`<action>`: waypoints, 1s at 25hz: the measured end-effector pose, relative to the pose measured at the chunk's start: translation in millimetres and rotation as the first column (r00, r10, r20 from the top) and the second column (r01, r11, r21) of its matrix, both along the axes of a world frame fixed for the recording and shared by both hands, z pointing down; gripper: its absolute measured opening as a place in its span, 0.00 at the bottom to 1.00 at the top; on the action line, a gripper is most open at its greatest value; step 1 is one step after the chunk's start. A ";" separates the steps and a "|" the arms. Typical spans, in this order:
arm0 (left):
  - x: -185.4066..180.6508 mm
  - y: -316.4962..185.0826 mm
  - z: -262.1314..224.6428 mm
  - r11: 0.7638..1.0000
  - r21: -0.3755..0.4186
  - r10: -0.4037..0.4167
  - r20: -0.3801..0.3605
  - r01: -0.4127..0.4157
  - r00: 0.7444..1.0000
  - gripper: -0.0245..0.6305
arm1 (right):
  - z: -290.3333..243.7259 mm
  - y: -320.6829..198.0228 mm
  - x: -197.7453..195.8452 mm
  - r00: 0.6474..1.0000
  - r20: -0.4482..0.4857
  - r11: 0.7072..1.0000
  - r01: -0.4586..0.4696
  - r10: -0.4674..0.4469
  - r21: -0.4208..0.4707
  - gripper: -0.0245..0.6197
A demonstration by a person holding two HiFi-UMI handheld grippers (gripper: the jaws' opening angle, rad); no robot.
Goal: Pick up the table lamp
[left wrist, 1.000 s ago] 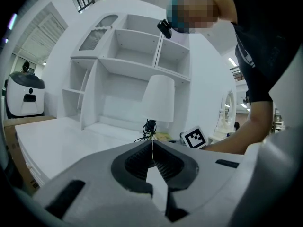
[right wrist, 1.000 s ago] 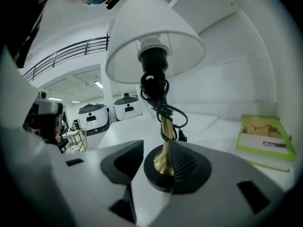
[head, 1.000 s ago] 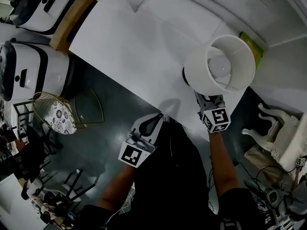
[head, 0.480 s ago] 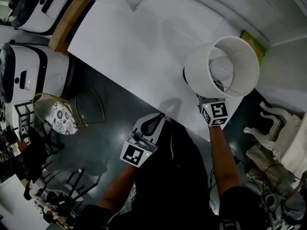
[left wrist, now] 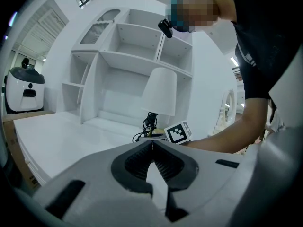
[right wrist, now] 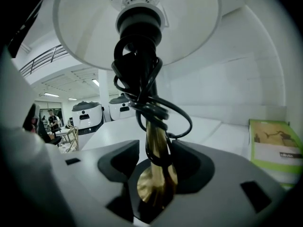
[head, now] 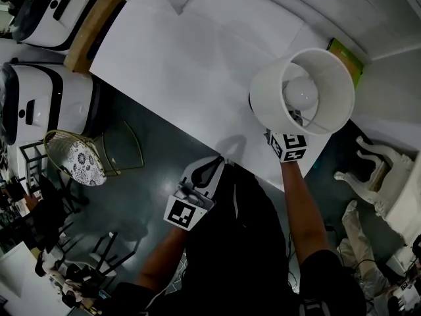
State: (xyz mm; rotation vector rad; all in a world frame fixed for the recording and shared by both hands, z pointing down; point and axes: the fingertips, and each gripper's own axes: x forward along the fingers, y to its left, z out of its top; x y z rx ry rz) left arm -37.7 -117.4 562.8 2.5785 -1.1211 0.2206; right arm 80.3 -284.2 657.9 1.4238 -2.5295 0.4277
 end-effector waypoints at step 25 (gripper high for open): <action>-7.5 -3.9 -7.5 1.000 0.019 -0.015 0.009 0.015 1.000 0.07 | -2.1 -4.5 -6.8 0.988 -0.143 0.998 0.058 -0.055 0.015 0.17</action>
